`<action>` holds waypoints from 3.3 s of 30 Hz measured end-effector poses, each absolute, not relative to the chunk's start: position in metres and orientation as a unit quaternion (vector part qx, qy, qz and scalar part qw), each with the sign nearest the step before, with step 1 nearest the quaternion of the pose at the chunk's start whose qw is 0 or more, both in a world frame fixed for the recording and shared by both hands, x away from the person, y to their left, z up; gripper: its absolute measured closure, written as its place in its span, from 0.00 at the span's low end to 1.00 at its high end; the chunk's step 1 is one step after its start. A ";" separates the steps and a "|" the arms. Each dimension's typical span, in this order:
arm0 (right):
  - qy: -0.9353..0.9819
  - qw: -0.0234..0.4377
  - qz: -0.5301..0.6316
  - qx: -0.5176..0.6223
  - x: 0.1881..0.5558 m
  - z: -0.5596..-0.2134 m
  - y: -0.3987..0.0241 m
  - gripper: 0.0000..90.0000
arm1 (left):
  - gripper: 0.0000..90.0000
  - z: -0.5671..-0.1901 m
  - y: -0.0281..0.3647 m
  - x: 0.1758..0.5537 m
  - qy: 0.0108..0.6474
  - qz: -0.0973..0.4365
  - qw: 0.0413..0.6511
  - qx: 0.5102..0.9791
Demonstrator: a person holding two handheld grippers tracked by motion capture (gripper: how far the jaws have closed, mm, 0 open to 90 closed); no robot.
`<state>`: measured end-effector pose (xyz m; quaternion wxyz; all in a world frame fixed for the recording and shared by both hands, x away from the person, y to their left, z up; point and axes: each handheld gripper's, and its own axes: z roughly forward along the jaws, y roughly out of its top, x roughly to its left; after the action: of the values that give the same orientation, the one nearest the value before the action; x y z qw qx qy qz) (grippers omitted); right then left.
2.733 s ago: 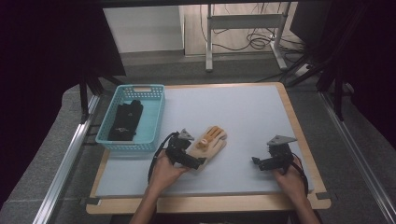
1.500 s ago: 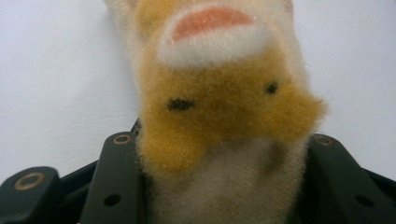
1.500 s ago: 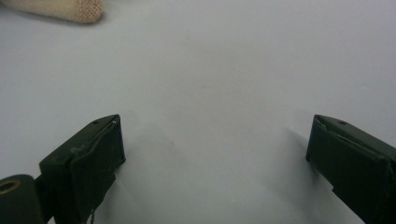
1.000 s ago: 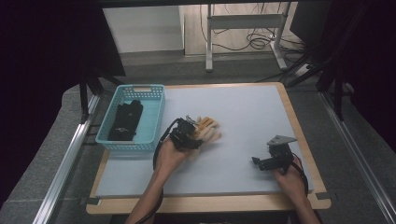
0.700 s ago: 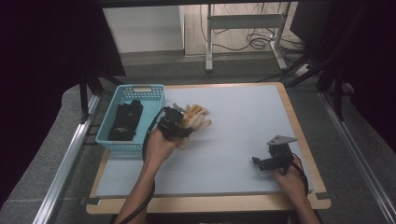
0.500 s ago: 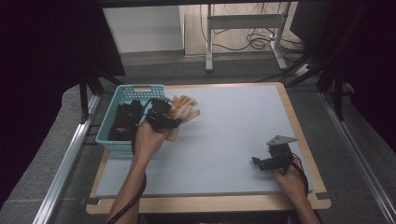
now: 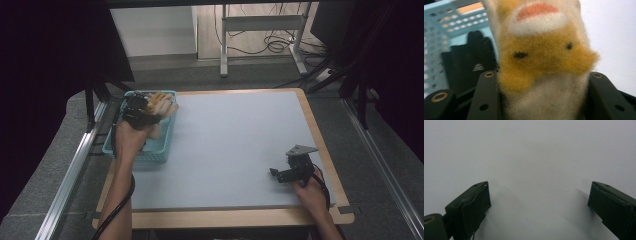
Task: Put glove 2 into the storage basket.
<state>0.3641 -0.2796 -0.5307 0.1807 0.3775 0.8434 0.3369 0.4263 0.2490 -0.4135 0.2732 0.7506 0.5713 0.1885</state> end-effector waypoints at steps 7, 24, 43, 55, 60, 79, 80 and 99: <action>0.843 0.181 0.337 0.378 0.364 -0.531 -0.280 0.04 | 0.57 -0.441 0.270 0.444 0.599 0.182 0.234 0.744; 0.843 0.181 0.338 0.377 0.364 -0.531 -0.280 0.04 | 0.53 -0.494 0.251 0.494 0.605 0.106 0.203 0.763; 0.843 0.181 0.337 0.377 0.364 -0.531 -0.280 0.04 | 0.41 -0.443 0.279 0.469 0.611 0.141 0.231 0.744; 0.843 0.181 0.338 0.377 0.364 -0.531 -0.280 0.04 | 0.90 -0.493 0.275 0.487 0.624 0.117 0.191 0.749; 0.843 0.181 0.338 0.377 0.364 -0.531 -0.280 0.04 | 0.94 -0.496 0.259 0.491 0.609 0.123 0.175 0.764; 0.843 0.181 0.338 0.377 0.364 -0.531 -0.280 0.04 | 0.67 -0.472 0.292 0.469 0.622 0.151 0.233 0.732; 0.843 0.181 0.338 0.377 0.364 -0.531 -0.280 0.04 | 0.66 -0.471 0.294 0.468 0.621 0.153 0.233 0.733; 0.843 0.181 0.337 0.377 0.364 -0.531 -0.280 0.04 | 0.45 -0.459 0.308 0.441 0.606 0.164 0.282 0.725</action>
<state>0.3641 -0.2795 -0.5308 0.1814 0.3771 0.8432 0.3374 0.4414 0.3082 -0.4590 0.2820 0.7252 0.6063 0.1638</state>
